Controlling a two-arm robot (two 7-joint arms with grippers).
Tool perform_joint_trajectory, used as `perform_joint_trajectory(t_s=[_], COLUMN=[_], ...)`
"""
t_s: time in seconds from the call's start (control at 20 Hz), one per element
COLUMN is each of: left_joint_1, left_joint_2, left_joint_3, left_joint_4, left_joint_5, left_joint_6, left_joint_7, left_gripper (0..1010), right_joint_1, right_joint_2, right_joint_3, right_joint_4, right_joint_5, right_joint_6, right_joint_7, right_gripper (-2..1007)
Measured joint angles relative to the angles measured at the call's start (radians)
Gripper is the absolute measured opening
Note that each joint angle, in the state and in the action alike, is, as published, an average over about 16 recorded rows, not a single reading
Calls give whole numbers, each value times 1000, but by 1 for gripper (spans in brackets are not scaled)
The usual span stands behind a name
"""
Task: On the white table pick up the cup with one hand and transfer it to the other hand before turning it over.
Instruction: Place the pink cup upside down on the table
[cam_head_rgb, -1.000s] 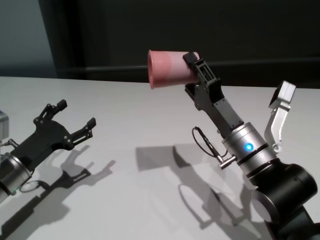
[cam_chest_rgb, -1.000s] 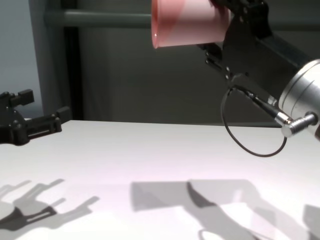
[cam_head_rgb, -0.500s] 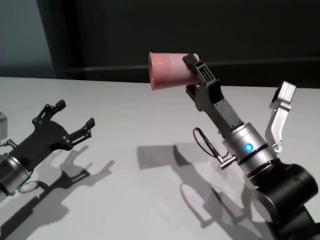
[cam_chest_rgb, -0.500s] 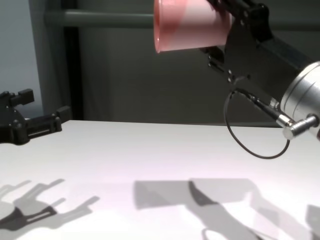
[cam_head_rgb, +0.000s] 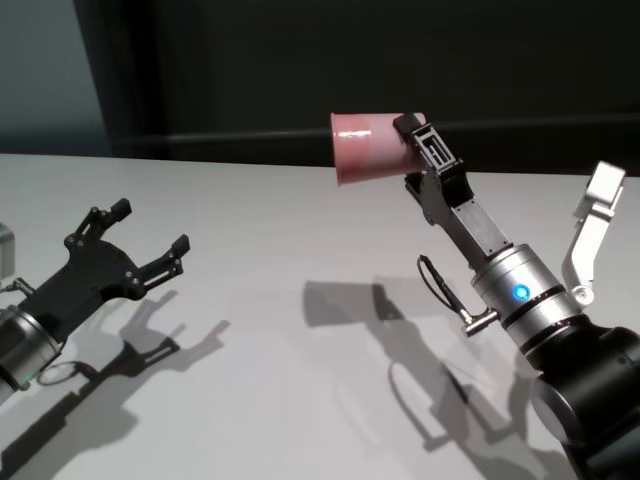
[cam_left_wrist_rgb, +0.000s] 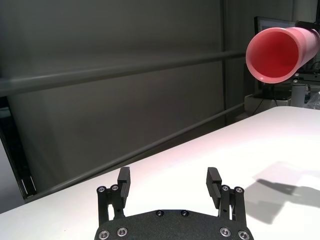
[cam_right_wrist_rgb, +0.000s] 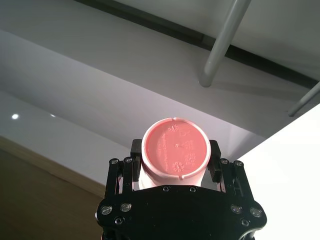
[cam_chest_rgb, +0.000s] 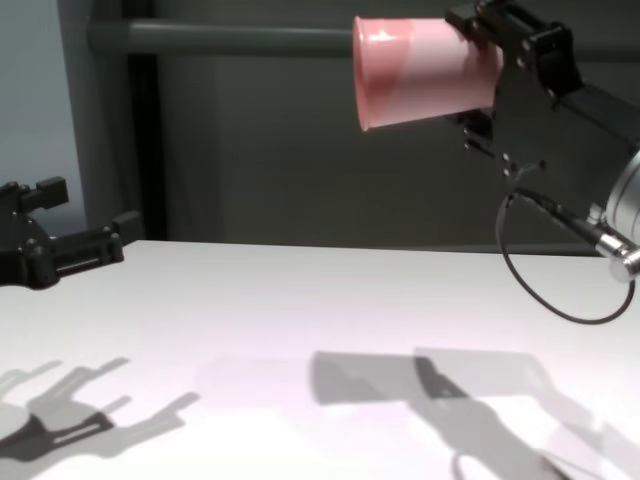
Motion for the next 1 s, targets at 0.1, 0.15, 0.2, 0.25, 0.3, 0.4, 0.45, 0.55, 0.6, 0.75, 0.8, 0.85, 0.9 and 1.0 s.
perform_joint_trajectory(t_s=[0.1,0.15,0.2,0.25,0.3,0.4,0.45,0.55,0.6,0.75,0.8,0.85,0.9,1.0], left_joint_1=[0,0,0,0,0,0,0,0,0,0,0,0,0,0], left_joint_2=[0,0,0,0,0,0,0,0,0,0,0,0,0,0], left_joint_3=[0,0,0,0,0,0,0,0,0,0,0,0,0,0], left_joint_4=[0,0,0,0,0,0,0,0,0,0,0,0,0,0], left_joint_5=[0,0,0,0,0,0,0,0,0,0,0,0,0,0], left_joint_6=[0,0,0,0,0,0,0,0,0,0,0,0,0,0], left_joint_7=[0,0,0,0,0,0,0,0,0,0,0,0,0,0], left_gripper=[1001,1001,1001,1001,1001,1001,1001,1001,1001,1001,1001,1001,1001,1001], right_joint_1=[0,1,2,4,6,12,16,26,31,48,54,59,65,76], right_joint_2=[13,19,26,32,38,51,57,69,75,92,98,104,110,123], right_joint_3=[0,-1,-2,-3,-4,-8,-11,-18,-22,-36,-42,-48,-54,-67], right_joint_4=[-11,-16,-21,-26,-31,-40,-45,-54,-58,-71,-75,-79,-84,-94], right_joint_5=[-9,-15,-21,-27,-35,-52,-62,-85,-97,-137,-152,-167,-183,-215], right_joint_6=[-14,-21,-27,-34,-41,-54,-61,-74,-80,-97,-102,-107,-111,-117], right_joint_7=[-21,-31,-42,-53,-64,-90,-103,-131,-147,-196,-214,-232,-251,-289], right_gripper=[747,747,747,747,747,747,747,747,747,747,747,747,747,747])
